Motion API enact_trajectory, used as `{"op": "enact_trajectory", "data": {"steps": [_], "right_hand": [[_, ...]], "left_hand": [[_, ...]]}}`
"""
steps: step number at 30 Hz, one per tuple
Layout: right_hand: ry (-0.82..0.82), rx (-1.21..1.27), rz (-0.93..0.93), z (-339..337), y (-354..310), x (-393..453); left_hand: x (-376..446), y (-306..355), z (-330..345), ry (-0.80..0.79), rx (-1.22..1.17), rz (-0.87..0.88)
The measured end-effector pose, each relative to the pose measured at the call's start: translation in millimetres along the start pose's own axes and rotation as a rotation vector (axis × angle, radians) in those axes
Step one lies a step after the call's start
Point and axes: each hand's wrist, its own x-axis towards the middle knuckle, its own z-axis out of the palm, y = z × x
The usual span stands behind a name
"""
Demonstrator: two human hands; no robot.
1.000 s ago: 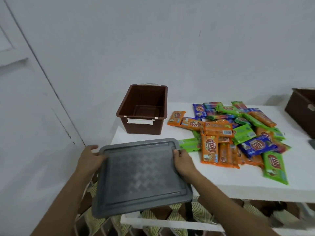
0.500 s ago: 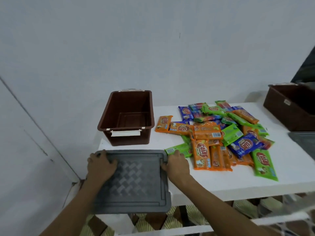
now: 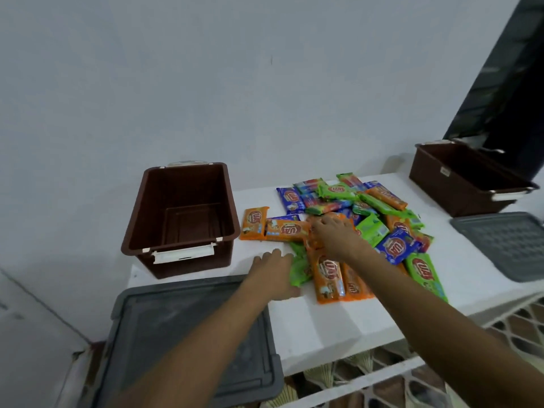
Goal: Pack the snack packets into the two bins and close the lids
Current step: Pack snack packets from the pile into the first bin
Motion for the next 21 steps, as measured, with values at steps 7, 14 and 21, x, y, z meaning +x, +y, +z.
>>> {"op": "enact_trajectory", "data": {"steps": [7,14,21], "right_hand": [[-0.071,0.245,0.031,-23.3,29.0,7.1],[0.062,0.909,0.099,-68.6,18.2,20.2],[0.033,1.174,-0.093,-131.5,-63.4,40.8]], "left_hand": [[30.2,3.7,-7.6,-0.048,-0.178,-0.059],[19.5,-2.6,-88.5,0.126,-0.211,-0.157],[-4.0,-71.3,-186.7,0.407,-0.784,-0.335]]}}
